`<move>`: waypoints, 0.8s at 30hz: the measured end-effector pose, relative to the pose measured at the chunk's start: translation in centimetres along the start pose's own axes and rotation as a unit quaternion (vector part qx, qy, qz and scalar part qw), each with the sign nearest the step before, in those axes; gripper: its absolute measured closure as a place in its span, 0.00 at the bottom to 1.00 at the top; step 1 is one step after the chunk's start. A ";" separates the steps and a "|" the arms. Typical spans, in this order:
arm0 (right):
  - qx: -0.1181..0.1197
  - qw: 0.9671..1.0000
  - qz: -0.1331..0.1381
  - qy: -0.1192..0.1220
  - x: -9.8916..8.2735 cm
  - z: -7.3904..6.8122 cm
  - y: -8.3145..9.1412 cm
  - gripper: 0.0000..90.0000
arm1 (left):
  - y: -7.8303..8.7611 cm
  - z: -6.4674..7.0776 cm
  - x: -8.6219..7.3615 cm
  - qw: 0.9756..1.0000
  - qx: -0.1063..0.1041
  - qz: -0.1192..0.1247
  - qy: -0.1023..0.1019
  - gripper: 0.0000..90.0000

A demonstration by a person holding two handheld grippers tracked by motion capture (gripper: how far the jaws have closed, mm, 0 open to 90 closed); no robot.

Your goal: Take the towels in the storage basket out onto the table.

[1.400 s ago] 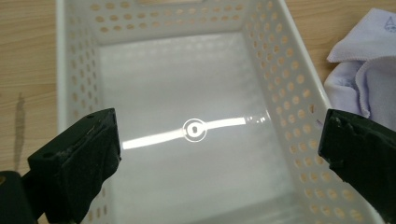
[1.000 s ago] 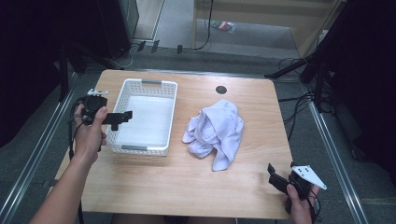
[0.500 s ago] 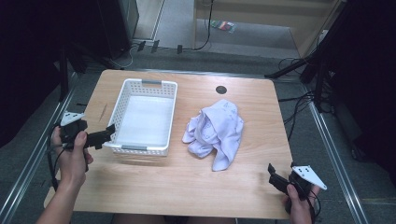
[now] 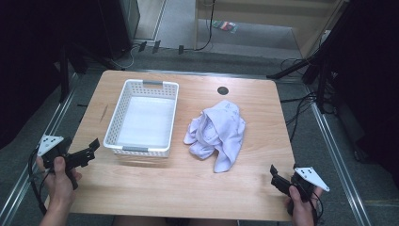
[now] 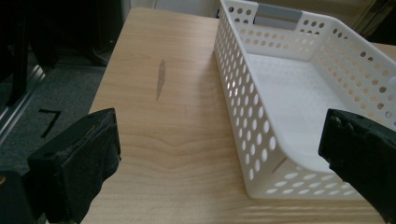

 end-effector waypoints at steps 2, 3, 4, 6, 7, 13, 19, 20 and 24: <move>0.000 1.000 0.000 0.000 0.0 0.0 0.0 0.14 | 0.1 -0.7 -0.7 1.000 0.007 0.000 0.003 0.00; 0.000 1.000 0.001 0.000 0.0 0.0 0.0 0.14 | 0.1 -1.0 -1.0 1.000 0.005 0.000 0.006 0.00; 0.000 1.000 0.001 0.000 0.0 0.0 0.0 0.14 | 0.1 -1.3 -1.3 1.000 0.011 0.000 0.004 0.00; -0.001 1.000 0.001 0.000 0.0 0.0 0.0 0.14 | 0.1 -2.3 -2.1 1.000 0.022 -0.002 0.003 0.00; -0.001 1.000 0.001 0.000 0.0 0.0 0.0 0.14 | 0.1 -2.7 -2.5 1.000 0.023 -0.005 0.008 0.00; -0.001 1.000 0.001 0.000 0.0 0.1 0.0 0.14 | 0.6 -4.6 -3.7 0.999 0.040 -0.004 0.006 0.00; -0.002 1.000 0.002 0.000 0.0 0.1 0.0 0.14 | 1.2 -5.9 -4.2 0.999 0.046 -0.003 -0.009 0.00; -0.002 1.000 0.002 0.000 0.0 0.0 0.0 0.14 | 1.2 -6.1 -4.2 0.999 0.049 -0.003 -0.010 0.00; -0.001 1.000 0.002 0.000 0.0 0.1 0.0 0.14 | 1.3 -6.1 -4.4 0.999 0.043 0.001 -0.005 0.00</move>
Point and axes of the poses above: each handheld gripper's, and its own axes: y roughly backward along the jaws, x roughly out of its top, z roughly to its right, the point moved 5 cm from there along -y, roughly forward along the jaws, and after that the axes turned 1 degree about z, right-handed, at the moved point
